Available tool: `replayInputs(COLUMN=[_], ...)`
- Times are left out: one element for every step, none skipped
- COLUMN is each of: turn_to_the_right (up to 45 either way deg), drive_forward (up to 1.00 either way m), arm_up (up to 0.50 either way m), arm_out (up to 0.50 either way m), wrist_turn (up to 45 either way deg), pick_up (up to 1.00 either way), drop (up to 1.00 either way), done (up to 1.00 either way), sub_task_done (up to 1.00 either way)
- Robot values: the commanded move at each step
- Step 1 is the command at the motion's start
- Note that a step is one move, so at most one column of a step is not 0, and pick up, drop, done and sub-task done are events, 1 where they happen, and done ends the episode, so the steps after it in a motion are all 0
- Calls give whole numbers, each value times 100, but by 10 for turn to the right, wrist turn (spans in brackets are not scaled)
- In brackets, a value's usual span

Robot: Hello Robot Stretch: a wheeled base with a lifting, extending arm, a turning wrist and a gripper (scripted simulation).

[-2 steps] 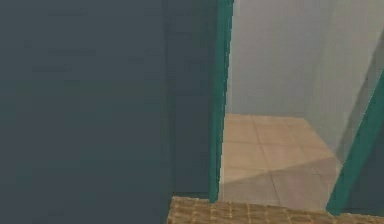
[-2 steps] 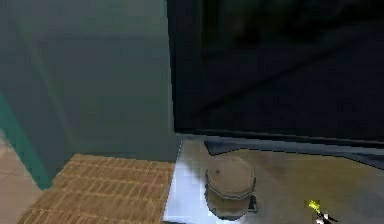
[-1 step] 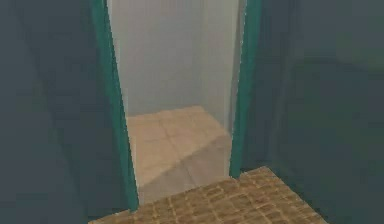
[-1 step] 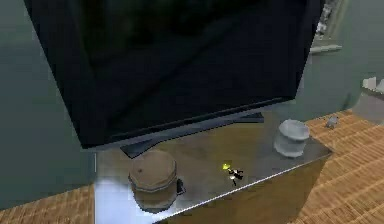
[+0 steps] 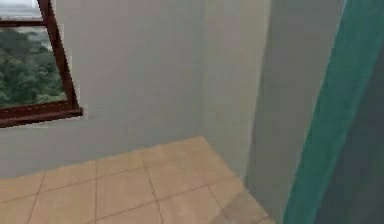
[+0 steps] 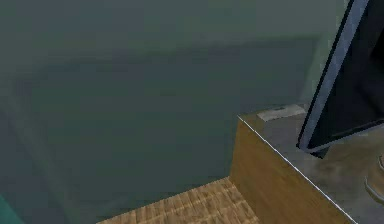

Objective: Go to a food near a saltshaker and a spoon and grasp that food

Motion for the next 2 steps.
replayInputs(turn_to_the_right=[90, 0], drive_forward=[0, 35], arm_up=[0, 0], arm_out=[0, 0], wrist_turn=[0, 0], pick_up=[0, 0], drop=[0, 0], done=[0, 0], sub_task_done=[0, 0])
